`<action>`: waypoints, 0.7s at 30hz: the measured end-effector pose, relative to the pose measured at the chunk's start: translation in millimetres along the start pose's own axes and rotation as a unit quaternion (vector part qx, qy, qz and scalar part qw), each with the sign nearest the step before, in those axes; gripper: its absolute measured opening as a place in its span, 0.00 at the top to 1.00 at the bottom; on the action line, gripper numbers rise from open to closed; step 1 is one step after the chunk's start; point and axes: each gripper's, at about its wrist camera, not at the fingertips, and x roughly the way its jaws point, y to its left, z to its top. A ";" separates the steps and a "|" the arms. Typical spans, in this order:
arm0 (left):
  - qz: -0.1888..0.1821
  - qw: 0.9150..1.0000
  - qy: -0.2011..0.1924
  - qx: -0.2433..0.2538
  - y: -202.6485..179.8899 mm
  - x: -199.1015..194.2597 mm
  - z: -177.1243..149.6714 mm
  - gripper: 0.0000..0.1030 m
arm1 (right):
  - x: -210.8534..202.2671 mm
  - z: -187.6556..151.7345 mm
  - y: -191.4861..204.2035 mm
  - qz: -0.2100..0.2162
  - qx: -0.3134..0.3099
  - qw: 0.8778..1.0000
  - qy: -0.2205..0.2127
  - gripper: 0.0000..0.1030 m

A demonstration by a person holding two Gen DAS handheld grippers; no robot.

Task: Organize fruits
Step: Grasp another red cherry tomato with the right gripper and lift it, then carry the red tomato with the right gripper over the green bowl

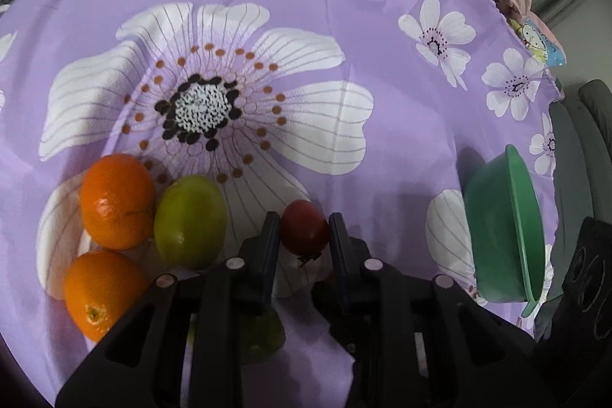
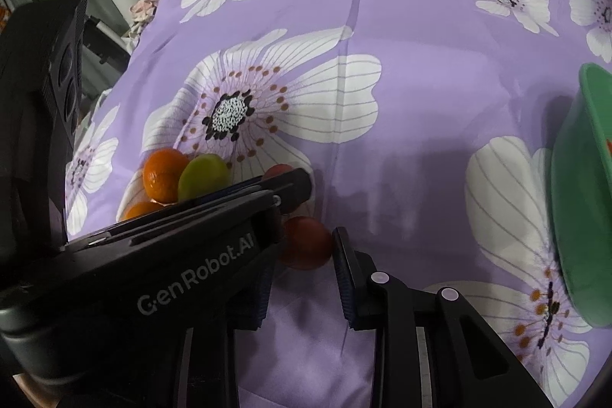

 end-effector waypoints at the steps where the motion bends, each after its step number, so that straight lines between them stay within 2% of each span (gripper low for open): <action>1: 0.001 1.000 -0.005 0.003 -1.2 -2.4 0.0 0.75 | -2.1 0.1 -1.3 0.001 0.002 1.000 -0.002 0.70; 13: 0.009 0.994 -0.094 0.052 -29.1 -48.3 -6.6 0.76 | -32.7 2.8 -12.0 0.007 0.028 0.999 -0.036 0.70; 21: 0.002 0.984 -0.160 0.080 -57.1 -84.9 -18.3 0.75 | -74.8 4.9 -27.8 0.013 0.051 0.995 -0.090 0.70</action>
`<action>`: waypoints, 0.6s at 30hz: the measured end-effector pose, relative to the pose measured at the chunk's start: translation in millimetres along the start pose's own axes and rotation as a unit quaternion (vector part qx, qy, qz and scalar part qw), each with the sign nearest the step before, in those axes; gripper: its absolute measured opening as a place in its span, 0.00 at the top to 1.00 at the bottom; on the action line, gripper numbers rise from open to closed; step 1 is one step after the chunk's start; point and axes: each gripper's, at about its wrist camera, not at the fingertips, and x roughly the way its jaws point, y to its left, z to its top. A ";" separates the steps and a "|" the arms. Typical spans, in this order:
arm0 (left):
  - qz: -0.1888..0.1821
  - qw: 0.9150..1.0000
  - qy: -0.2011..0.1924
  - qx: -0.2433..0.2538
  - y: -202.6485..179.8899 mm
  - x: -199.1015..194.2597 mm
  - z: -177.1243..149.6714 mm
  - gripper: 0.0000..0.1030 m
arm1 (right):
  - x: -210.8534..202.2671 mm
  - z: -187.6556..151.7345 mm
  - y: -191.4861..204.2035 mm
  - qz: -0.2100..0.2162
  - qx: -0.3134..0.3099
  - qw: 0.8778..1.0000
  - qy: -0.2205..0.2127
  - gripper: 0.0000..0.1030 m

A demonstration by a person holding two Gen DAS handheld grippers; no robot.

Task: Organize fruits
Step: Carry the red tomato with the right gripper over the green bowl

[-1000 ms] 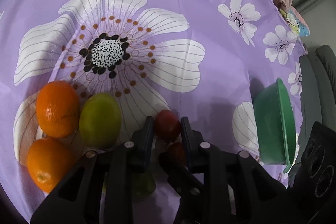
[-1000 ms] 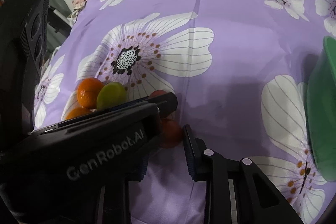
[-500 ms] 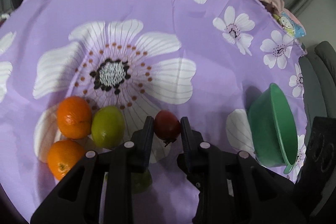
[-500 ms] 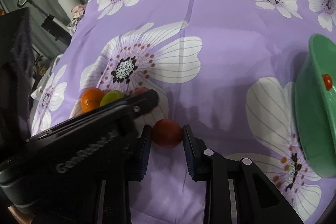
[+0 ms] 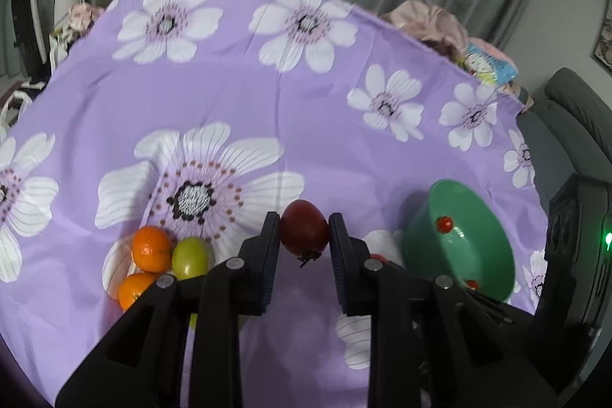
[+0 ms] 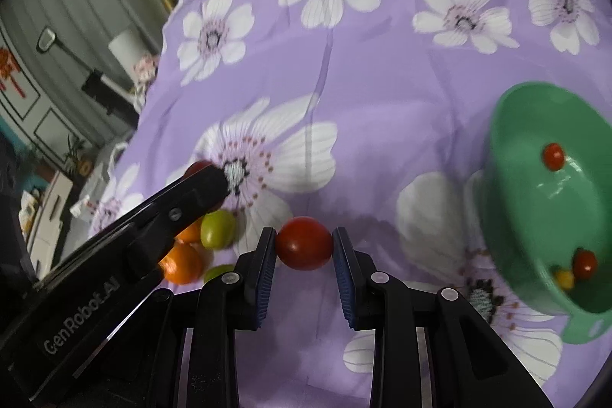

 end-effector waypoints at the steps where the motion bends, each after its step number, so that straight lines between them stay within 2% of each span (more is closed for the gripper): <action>1: -0.004 1.000 -0.007 0.002 -4.1 -4.0 -0.1 0.75 | -7.2 1.5 -3.5 0.001 0.003 1.000 -0.009 0.70; 4: -0.009 1.000 -0.022 0.017 -18.4 -11.6 0.6 0.75 | -26.7 6.7 -16.1 -0.011 0.016 0.999 -0.040 0.70; 8: -0.021 0.999 -0.037 0.026 -38.9 -14.9 2.8 0.75 | -47.9 10.7 -38.8 -0.006 0.051 0.996 -0.074 0.70; 11: -0.033 0.998 -0.036 0.043 -58.3 -13.3 1.3 0.75 | -67.1 10.2 -56.8 -0.042 0.066 0.991 -0.108 0.70; 16: -0.051 0.996 -0.030 0.070 -90.9 -3.9 -5.5 0.75 | -94.3 7.1 -93.0 -0.046 0.117 0.981 -0.148 0.70; 18: -0.062 0.995 -0.022 0.079 -103.8 2.7 -8.5 0.75 | -102.9 4.5 -104.9 -0.060 0.134 0.976 -0.160 0.70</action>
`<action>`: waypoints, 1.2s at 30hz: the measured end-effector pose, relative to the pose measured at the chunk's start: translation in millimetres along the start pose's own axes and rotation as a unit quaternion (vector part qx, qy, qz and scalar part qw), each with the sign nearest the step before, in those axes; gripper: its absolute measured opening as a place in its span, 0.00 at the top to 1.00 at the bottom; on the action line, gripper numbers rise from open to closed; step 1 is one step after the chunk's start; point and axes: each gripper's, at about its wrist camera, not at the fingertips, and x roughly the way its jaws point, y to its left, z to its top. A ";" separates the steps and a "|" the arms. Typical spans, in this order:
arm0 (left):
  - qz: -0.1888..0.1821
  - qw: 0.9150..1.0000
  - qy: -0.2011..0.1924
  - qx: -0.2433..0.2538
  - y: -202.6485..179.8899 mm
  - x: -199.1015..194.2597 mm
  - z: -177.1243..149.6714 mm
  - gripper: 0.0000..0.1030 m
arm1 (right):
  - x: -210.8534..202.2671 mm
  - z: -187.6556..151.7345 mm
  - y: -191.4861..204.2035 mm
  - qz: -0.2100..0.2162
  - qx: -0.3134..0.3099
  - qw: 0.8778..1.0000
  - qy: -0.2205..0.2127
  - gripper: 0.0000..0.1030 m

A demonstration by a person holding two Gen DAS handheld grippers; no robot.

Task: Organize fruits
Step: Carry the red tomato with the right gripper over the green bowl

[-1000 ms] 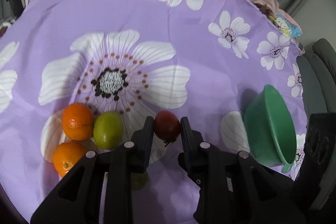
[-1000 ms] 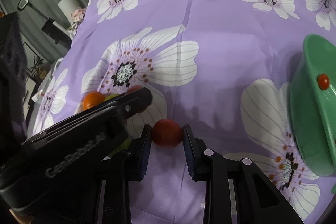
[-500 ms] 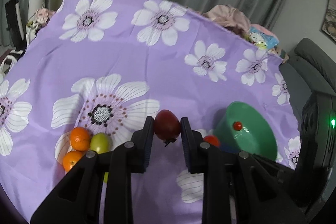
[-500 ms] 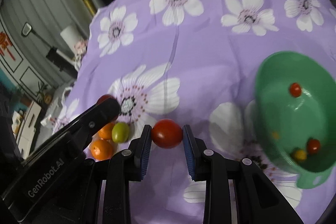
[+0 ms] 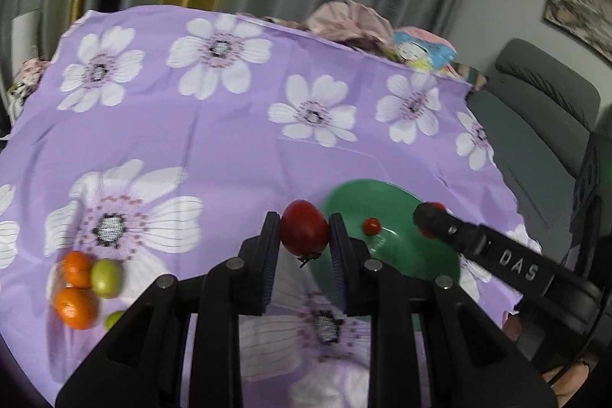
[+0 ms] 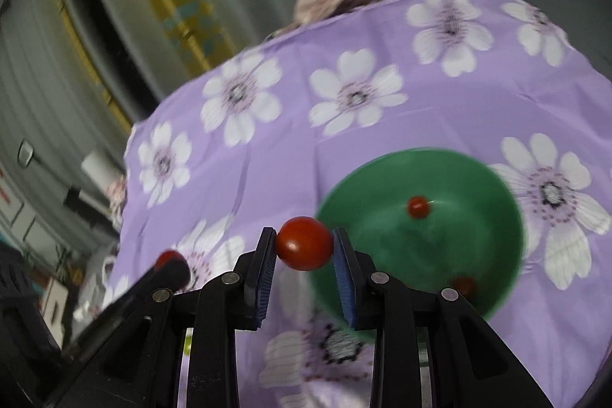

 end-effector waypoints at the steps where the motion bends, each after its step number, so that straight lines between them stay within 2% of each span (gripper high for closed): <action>1: -0.006 1.000 0.004 0.003 -5.2 3.5 -0.7 0.75 | -2.7 1.7 -7.4 -0.008 0.009 1.000 -0.006 0.70; 8: -0.024 0.999 0.024 0.030 -41.4 28.3 -5.1 0.75 | -10.8 8.3 -53.1 -0.031 0.065 0.997 -0.016 0.70; 15: -0.027 0.998 0.055 0.032 -54.3 58.8 -12.9 0.75 | -8.6 6.7 -80.0 -0.048 0.093 0.994 -0.007 0.70; 27: -0.028 0.992 0.117 0.024 -53.8 102.4 -32.9 0.75 | 16.7 1.8 -94.9 -0.069 0.106 0.991 0.043 0.70; 32: -0.010 0.993 0.112 0.044 -57.6 107.4 -35.5 0.75 | 24.6 -0.4 -99.2 -0.084 0.108 0.989 0.062 0.70; 36: -0.028 0.991 0.122 0.051 -61.3 112.3 -37.3 0.75 | 28.3 -1.4 -97.6 -0.085 0.103 0.989 0.069 0.70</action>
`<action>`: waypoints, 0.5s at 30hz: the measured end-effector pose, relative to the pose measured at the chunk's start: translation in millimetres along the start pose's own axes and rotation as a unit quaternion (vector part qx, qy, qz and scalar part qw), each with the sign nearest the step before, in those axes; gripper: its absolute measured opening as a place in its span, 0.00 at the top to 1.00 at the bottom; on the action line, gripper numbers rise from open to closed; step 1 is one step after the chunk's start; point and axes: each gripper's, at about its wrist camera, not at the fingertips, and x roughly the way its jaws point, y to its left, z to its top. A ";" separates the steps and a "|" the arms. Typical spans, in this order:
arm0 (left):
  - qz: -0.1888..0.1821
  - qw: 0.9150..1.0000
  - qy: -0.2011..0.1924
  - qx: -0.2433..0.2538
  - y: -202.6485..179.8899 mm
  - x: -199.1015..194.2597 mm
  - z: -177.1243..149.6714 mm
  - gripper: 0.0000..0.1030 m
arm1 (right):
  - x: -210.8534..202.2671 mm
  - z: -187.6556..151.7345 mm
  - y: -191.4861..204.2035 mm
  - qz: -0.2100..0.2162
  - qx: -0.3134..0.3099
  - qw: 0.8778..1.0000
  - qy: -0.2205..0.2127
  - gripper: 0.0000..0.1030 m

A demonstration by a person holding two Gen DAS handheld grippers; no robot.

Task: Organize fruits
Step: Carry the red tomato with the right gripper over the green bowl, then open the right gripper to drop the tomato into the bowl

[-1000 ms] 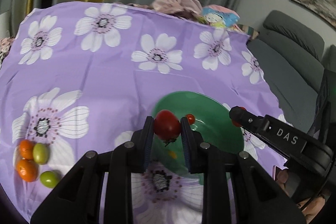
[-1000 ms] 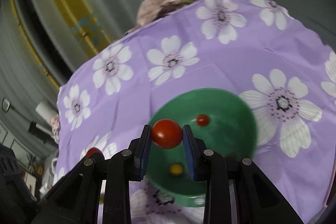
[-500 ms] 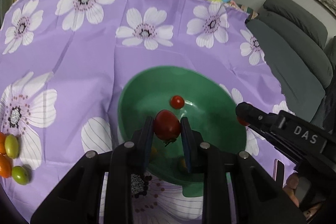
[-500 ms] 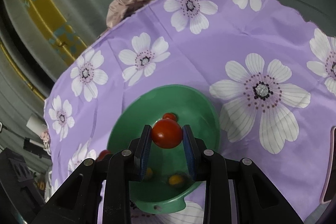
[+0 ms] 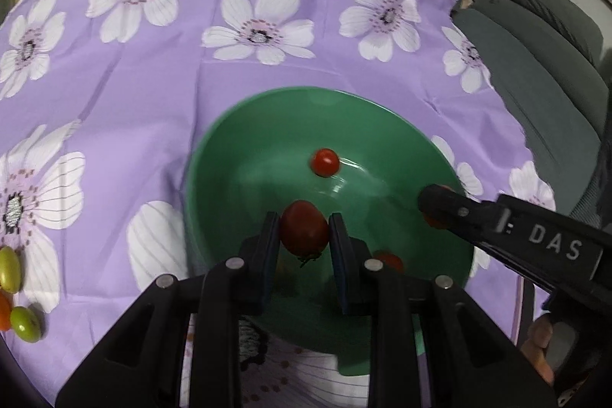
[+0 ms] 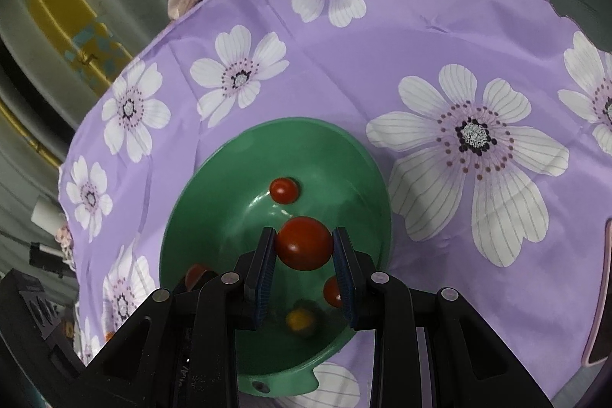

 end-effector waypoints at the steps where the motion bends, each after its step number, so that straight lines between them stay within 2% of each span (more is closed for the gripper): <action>1: 0.002 1.000 0.001 0.004 -1.6 1.4 -0.3 0.75 | 0.8 0.0 0.0 0.000 0.000 1.000 0.001 0.69; 5: 0.027 0.999 -0.002 0.019 -6.8 5.8 -3.3 0.75 | 1.4 0.3 -0.5 -0.002 0.001 1.000 0.002 0.69; 10: 0.028 0.999 0.009 0.026 -11.2 12.3 -6.3 0.75 | 2.7 0.9 -2.5 -0.002 0.002 1.000 0.004 0.70; 15: 0.052 0.998 0.008 0.035 -18.1 14.8 -9.9 0.77 | 3.5 1.1 -2.4 -0.002 0.003 1.000 0.004 0.70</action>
